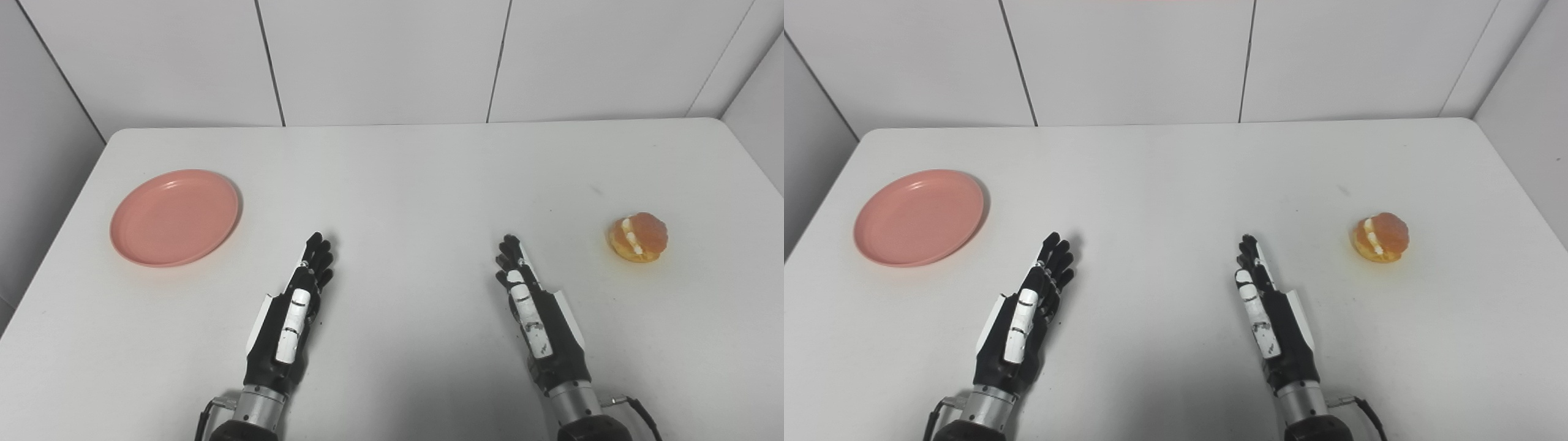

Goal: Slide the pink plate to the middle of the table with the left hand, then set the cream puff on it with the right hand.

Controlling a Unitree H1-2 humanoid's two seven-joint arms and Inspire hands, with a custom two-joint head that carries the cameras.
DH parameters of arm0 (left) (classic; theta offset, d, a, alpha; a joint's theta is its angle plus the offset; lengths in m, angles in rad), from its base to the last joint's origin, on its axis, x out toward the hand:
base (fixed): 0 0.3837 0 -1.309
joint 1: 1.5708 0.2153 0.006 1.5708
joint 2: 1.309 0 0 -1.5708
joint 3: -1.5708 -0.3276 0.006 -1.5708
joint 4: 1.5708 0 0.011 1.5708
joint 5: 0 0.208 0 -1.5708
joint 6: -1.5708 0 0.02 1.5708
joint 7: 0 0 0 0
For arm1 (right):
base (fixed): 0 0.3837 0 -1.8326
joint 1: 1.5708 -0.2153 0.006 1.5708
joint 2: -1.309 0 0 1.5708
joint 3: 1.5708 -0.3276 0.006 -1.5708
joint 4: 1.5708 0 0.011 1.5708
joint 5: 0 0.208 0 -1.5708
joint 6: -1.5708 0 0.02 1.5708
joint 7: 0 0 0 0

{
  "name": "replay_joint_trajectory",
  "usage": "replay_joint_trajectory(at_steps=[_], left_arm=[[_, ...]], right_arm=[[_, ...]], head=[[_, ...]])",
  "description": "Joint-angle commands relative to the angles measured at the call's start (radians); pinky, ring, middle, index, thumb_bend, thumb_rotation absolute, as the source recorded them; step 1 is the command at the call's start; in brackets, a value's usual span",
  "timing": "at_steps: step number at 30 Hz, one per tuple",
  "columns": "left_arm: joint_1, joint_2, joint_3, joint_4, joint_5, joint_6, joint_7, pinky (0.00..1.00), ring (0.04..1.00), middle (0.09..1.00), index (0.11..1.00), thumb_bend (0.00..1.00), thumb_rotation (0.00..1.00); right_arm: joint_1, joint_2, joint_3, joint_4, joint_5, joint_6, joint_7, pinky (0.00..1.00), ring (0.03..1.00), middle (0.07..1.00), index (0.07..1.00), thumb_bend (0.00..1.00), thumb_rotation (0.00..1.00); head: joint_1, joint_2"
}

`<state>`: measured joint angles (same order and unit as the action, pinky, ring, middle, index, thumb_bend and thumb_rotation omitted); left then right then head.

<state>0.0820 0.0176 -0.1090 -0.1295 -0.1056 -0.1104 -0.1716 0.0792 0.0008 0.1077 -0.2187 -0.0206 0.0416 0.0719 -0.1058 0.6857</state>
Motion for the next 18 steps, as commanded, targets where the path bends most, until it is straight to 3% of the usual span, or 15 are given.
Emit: replay_joint_trajectory(at_steps=[1,18], left_arm=[[0.030,0.008,-0.003,0.049,0.007,-0.012,-0.004,1.00,1.000,1.000,1.000,0.48,1.00],[0.031,0.005,-0.002,0.054,0.016,-0.027,0.003,1.00,1.000,1.000,1.000,0.47,1.00]], right_arm=[[0.011,0.000,0.002,-0.018,-0.006,0.012,-0.002,1.00,1.000,1.000,1.000,0.32,1.00],[0.008,0.007,-0.002,-0.012,-0.002,-0.014,-0.005,0.99,0.996,1.000,1.000,0.32,1.00]], head=[[-0.001,-0.001],[-0.001,-0.005]])
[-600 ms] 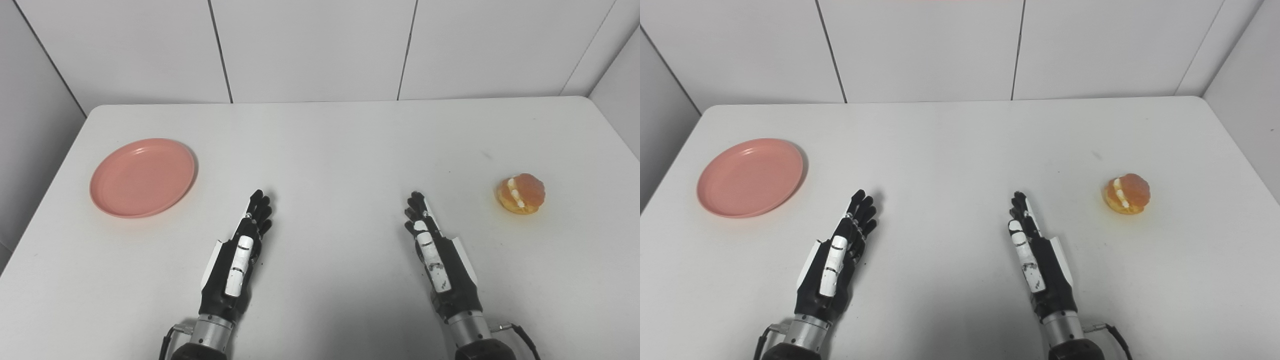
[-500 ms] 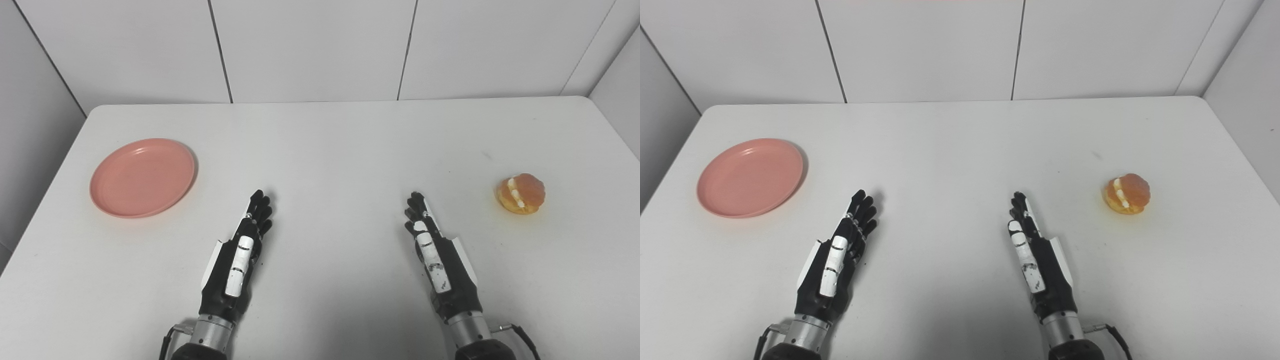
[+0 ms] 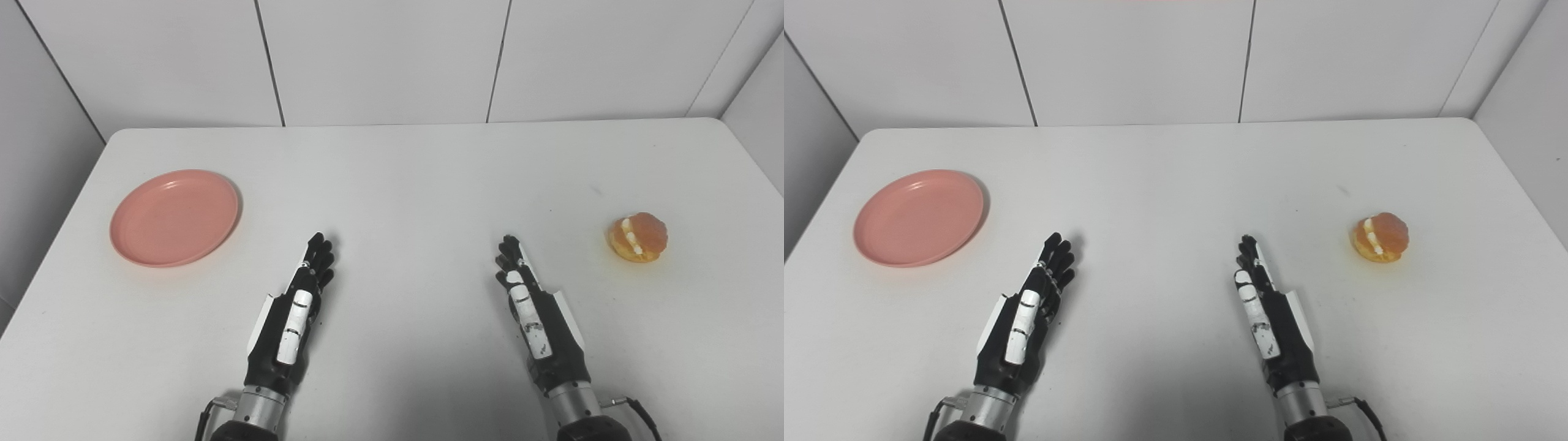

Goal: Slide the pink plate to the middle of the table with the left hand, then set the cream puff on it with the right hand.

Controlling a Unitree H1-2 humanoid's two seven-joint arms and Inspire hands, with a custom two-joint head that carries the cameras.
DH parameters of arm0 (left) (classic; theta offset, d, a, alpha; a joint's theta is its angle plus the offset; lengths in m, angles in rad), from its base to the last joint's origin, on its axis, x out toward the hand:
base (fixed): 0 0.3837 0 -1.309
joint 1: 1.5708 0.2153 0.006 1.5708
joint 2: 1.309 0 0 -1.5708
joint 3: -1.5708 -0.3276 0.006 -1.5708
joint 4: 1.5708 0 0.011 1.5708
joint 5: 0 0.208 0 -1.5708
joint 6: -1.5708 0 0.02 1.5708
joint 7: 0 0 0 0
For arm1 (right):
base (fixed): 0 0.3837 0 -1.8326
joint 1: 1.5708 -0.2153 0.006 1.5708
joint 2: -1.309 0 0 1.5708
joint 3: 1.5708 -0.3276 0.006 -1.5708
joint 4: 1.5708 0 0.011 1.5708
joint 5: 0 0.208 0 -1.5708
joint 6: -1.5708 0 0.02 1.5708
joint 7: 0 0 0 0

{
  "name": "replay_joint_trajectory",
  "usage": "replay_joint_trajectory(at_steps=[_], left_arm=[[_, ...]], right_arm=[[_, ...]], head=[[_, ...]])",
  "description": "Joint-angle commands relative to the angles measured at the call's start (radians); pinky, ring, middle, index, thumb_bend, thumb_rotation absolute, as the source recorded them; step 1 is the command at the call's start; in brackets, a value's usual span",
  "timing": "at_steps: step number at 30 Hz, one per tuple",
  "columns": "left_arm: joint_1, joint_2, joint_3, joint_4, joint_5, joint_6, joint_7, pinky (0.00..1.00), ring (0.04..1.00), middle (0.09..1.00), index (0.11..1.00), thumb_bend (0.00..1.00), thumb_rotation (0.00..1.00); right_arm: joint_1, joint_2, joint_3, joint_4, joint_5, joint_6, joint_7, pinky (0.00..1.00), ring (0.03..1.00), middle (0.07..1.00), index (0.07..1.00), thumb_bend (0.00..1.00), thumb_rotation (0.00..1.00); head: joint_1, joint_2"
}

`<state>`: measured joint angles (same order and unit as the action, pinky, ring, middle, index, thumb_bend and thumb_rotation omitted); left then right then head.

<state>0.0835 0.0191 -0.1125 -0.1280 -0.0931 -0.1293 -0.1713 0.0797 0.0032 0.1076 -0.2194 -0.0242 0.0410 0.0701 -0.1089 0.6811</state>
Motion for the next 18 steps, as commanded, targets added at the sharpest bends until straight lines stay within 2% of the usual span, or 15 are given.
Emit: replay_joint_trajectory(at_steps=[1,18], left_arm=[[0.029,0.003,0.001,0.053,0.003,-0.009,0.003,1.00,1.000,1.000,1.000,0.47,1.00],[0.029,0.006,-0.002,0.051,0.007,-0.006,0.000,1.00,1.000,1.000,1.000,0.45,1.00]], right_arm=[[0.008,0.004,-0.002,-0.011,-0.001,-0.013,-0.005,0.99,0.995,1.000,1.000,0.32,1.00],[0.008,0.004,-0.001,-0.011,0.008,-0.008,-0.005,0.99,0.994,1.000,1.000,0.32,1.00]], head=[[0.002,-0.001],[0.003,-0.002]])
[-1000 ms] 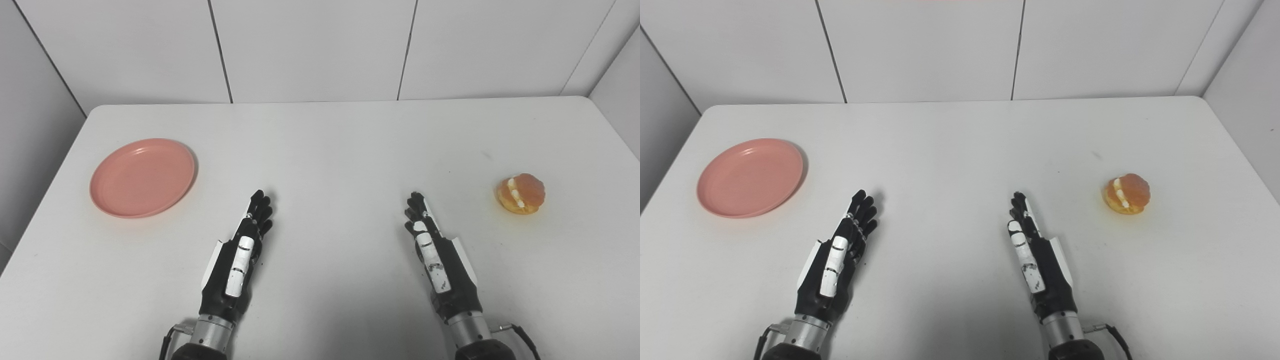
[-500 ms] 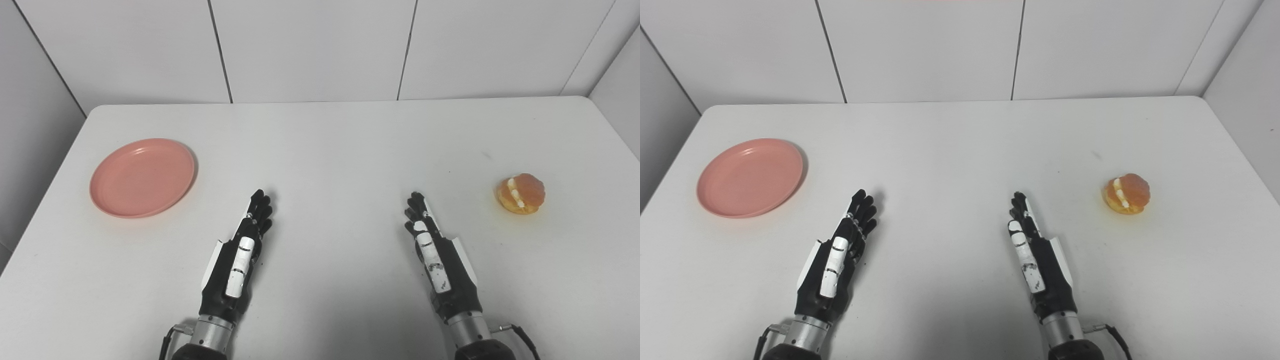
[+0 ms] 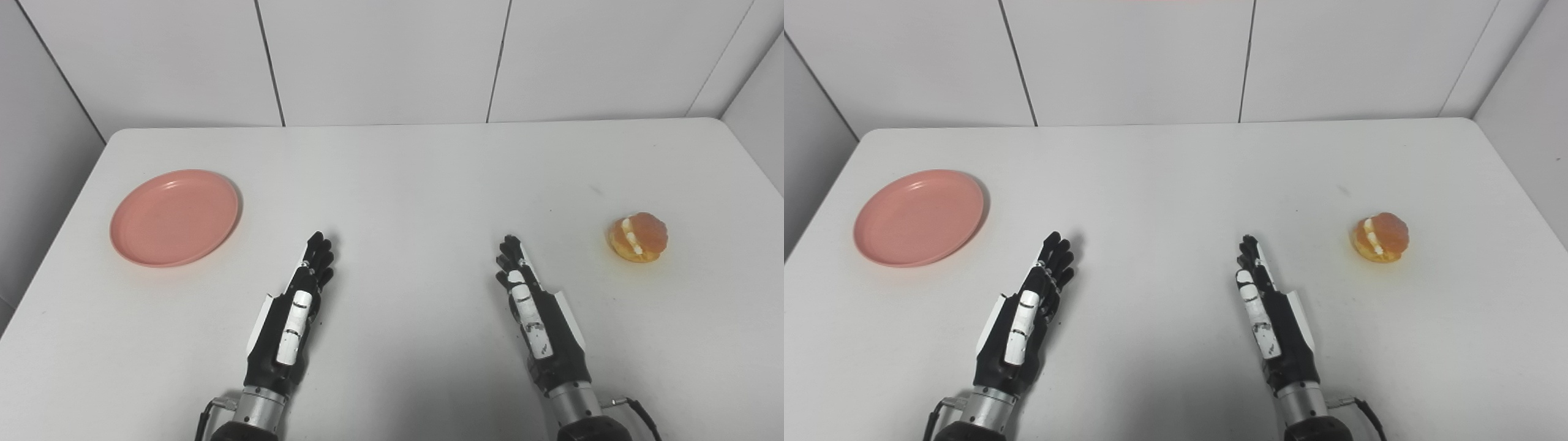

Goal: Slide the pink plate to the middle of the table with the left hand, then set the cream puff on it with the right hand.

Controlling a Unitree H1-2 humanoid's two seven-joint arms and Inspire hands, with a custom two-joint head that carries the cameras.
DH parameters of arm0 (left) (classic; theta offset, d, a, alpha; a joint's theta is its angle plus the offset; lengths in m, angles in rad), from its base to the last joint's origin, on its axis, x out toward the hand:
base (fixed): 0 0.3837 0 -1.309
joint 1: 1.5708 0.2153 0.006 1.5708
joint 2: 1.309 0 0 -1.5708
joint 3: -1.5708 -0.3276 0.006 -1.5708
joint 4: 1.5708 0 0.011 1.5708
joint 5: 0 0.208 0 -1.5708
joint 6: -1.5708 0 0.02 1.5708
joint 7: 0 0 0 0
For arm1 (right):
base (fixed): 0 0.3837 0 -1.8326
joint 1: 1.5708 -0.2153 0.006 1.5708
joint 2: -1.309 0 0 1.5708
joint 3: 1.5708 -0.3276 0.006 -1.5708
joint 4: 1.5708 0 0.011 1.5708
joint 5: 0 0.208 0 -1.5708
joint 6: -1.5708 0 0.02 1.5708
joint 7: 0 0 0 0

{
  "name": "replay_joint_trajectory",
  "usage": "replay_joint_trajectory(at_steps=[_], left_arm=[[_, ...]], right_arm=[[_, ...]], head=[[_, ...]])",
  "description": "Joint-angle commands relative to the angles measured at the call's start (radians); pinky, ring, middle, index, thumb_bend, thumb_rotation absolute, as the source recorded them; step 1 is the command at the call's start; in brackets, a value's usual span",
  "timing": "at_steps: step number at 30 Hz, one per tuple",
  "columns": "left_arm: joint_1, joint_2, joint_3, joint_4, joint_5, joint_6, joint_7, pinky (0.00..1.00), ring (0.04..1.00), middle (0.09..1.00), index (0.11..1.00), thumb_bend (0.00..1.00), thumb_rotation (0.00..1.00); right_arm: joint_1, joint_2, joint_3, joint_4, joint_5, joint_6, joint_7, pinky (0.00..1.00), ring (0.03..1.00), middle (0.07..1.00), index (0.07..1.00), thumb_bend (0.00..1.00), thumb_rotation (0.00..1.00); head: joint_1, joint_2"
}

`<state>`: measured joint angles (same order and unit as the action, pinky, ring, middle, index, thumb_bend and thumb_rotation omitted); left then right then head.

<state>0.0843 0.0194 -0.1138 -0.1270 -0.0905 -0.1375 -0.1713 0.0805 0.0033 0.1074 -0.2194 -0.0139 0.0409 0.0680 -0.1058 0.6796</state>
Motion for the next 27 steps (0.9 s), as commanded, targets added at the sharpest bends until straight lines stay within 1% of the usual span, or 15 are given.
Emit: replay_joint_trajectory(at_steps=[1,6,10,13,14,15,17,18,19,22,23,24,27], left_arm=[[0.029,0.006,-0.001,0.049,0.004,0.002,0.000,1.00,1.000,1.000,1.000,0.45,1.00],[0.029,0.007,-0.003,0.059,0.007,-0.007,-0.002,1.00,1.000,1.000,1.000,0.46,1.00],[0.027,0.005,-0.008,0.074,0.010,-0.010,-0.003,1.00,1.000,1.000,1.000,0.46,1.00],[0.028,-0.001,-0.016,0.083,0.022,-0.006,0.002,1.00,1.000,1.000,1.000,0.48,1.00],[0.028,-0.003,-0.018,0.087,0.025,-0.008,0.004,1.00,1.000,1.000,1.000,0.48,1.00],[0.027,-0.006,-0.021,0.096,0.032,-0.017,0.007,1.00,1.000,1.000,1.000,0.48,1.00],[0.025,-0.012,-0.024,0.111,0.045,-0.032,0.015,1.00,1.000,1.000,1.000,0.49,1.00],[0.023,-0.016,-0.025,0.119,0.050,-0.038,0.019,0.99,0.997,1.000,1.000,0.49,1.00],[0.022,-0.019,-0.026,0.125,0.053,-0.043,0.021,0.99,0.996,1.000,1.000,0.49,1.00],[0.020,-0.029,-0.029,0.144,0.062,-0.057,0.029,0.99,0.992,1.000,1.000,0.48,1.00],[0.020,-0.032,-0.030,0.147,0.065,-0.060,0.031,0.98,0.989,1.000,1.000,0.48,1.00],[0.020,-0.036,-0.031,0.151,0.072,-0.061,0.035,0.98,0.988,1.000,1.000,0.48,1.00],[0.017,-0.044,-0.037,0.163,0.094,-0.067,0.045,0.97,0.983,1.000,0.999,0.48,1.00]], right_arm=[[0.007,0.003,0.000,-0.011,-0.003,-0.009,-0.003,0.99,0.993,1.000,1.000,0.32,1.00],[0.009,0.001,0.001,-0.009,-0.007,-0.015,-0.004,0.99,0.990,1.000,1.000,0.31,1.00],[0.008,-0.003,-0.002,0.004,-0.004,-0.028,-0.002,0.99,0.989,1.000,1.000,0.32,1.00],[0.009,-0.011,-0.005,0.019,-0.001,-0.054,0.002,0.98,0.985,1.000,1.000,0.31,1.00],[0.009,-0.013,-0.006,0.023,0.002,-0.061,0.003,0.98,0.986,1.000,1.000,0.31,1.00],[0.010,-0.017,-0.008,0.029,0.007,-0.068,0.007,0.98,0.987,1.000,1.000,0.30,1.00],[0.012,-0.023,-0.010,0.036,0.015,-0.076,0.012,0.99,0.990,1.000,1.000,0.30,1.00],[0.013,-0.026,-0.011,0.042,0.020,-0.082,0.016,1.00,0.993,1.000,1.000,0.30,1.00],[0.013,-0.028,-0.012,0.047,0.024,-0.087,0.018,1.00,0.995,1.000,1.000,0.30,1.00],[0.013,-0.039,-0.015,0.066,0.049,-0.107,0.033,1.00,0.999,1.000,1.000,0.30,1.00],[0.013,-0.041,-0.016,0.071,0.053,-0.112,0.035,1.00,1.000,1.000,1.000,0.31,1.00],[0.013,-0.044,-0.017,0.075,0.057,-0.115,0.037,1.00,1.000,1.000,1.000,0.31,1.00],[0.012,-0.052,-0.020,0.086,0.066,-0.131,0.045,1.00,1.000,1.000,1.000,0.31,1.00]], head=[[0.000,0.000],[0.011,-0.006],[0.044,-0.024],[0.090,-0.051],[0.090,-0.051],[0.116,-0.068],[0.132,-0.080],[0.151,-0.095],[0.155,-0.098],[0.194,-0.128],[0.194,-0.128],[0.216,-0.140],[0.244,-0.148]])
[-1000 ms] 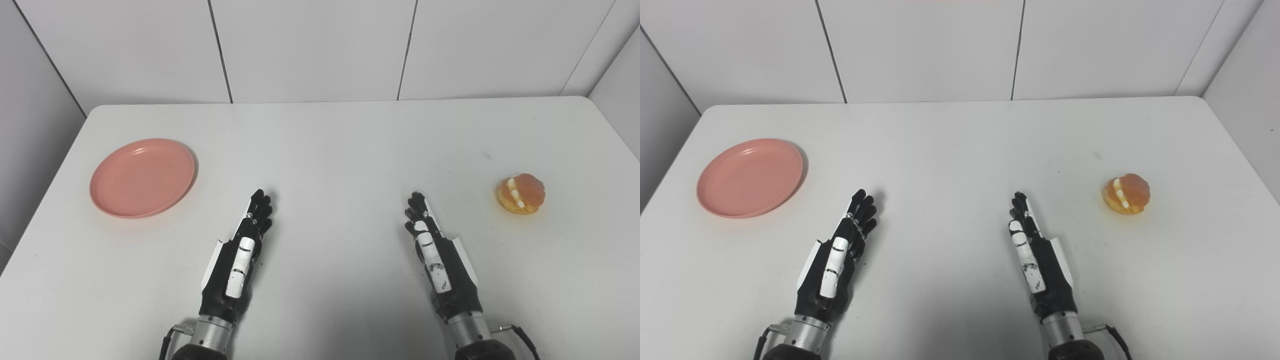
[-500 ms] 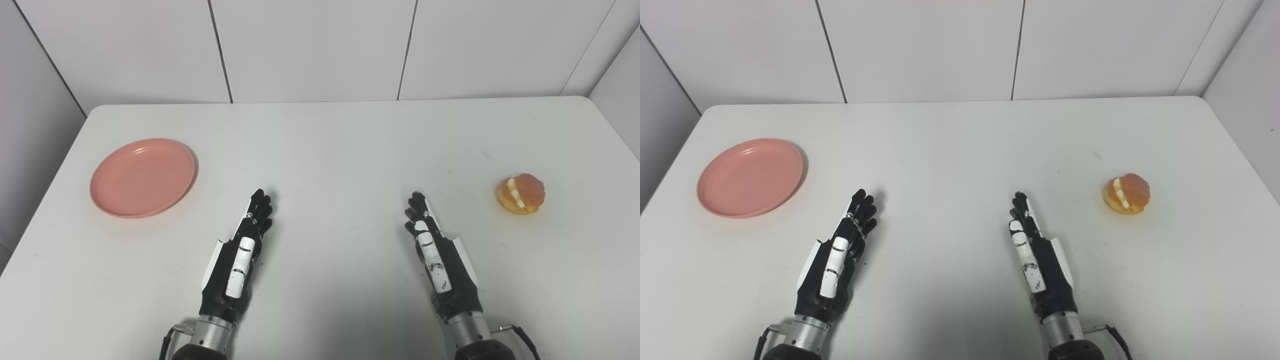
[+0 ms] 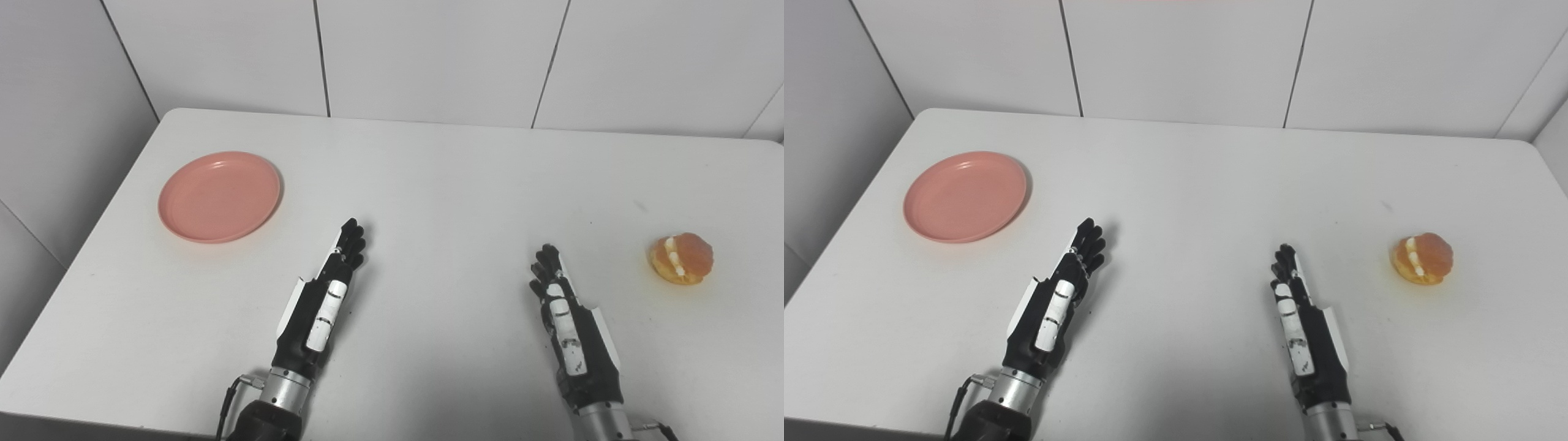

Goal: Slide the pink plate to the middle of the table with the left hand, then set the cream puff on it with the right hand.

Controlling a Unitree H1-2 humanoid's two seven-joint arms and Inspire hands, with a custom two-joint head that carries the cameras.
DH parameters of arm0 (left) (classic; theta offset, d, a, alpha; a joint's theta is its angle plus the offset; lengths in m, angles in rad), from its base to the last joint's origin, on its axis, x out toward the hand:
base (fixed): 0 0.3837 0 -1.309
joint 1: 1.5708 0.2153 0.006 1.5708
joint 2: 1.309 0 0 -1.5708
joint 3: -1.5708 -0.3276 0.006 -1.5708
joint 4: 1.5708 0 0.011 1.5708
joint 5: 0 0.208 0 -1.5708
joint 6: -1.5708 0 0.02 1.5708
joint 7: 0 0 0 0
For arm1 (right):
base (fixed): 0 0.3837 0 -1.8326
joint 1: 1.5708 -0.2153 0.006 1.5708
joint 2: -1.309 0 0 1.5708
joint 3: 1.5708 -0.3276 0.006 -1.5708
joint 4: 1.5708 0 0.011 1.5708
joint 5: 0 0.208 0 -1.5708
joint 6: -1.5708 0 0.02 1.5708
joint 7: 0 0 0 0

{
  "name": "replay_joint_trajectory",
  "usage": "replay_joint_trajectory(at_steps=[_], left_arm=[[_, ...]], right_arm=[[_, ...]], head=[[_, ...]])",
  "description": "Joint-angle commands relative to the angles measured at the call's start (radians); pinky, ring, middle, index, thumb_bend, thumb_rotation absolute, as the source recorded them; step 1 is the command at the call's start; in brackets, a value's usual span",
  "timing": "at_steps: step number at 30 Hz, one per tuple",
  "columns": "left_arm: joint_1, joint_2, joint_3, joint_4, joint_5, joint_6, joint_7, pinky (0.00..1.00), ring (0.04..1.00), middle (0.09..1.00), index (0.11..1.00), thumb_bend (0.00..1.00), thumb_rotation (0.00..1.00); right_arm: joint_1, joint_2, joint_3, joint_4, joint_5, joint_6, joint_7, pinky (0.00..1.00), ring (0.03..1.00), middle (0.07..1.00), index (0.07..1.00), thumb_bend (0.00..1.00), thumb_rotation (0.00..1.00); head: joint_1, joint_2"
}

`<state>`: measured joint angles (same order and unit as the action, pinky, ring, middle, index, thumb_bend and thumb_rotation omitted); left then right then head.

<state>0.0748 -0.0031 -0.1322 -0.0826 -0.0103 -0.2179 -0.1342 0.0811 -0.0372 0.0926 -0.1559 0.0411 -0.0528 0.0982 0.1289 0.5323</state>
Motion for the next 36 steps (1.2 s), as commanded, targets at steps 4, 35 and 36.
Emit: replay_joint_trajectory(at_steps=[4,35,36], left_arm=[[0.028,-0.032,-0.028,0.110,0.033,0.031,0.015,0.97,0.984,1.000,0.997,0.47,1.00],[0.029,-0.029,-0.018,0.005,0.050,0.088,0.022,0.97,0.977,1.000,1.000,0.47,1.00],[0.028,-0.023,-0.017,-0.009,0.051,0.094,0.019,0.99,0.984,1.000,1.000,0.48,1.00]], right_arm=[[0.011,-0.021,-0.010,0.024,0.023,-0.042,0.024,1.00,1.000,1.000,1.000,0.29,1.00],[0.001,-0.010,-0.011,0.013,0.029,-0.002,0.021,1.00,1.000,1.000,1.000,0.27,1.00],[0.001,-0.009,-0.012,0.012,0.027,-0.001,0.019,1.00,1.000,1.000,1.000,0.28,1.00]], head=[[0.042,-0.005],[0.054,0.014],[0.054,0.014]])
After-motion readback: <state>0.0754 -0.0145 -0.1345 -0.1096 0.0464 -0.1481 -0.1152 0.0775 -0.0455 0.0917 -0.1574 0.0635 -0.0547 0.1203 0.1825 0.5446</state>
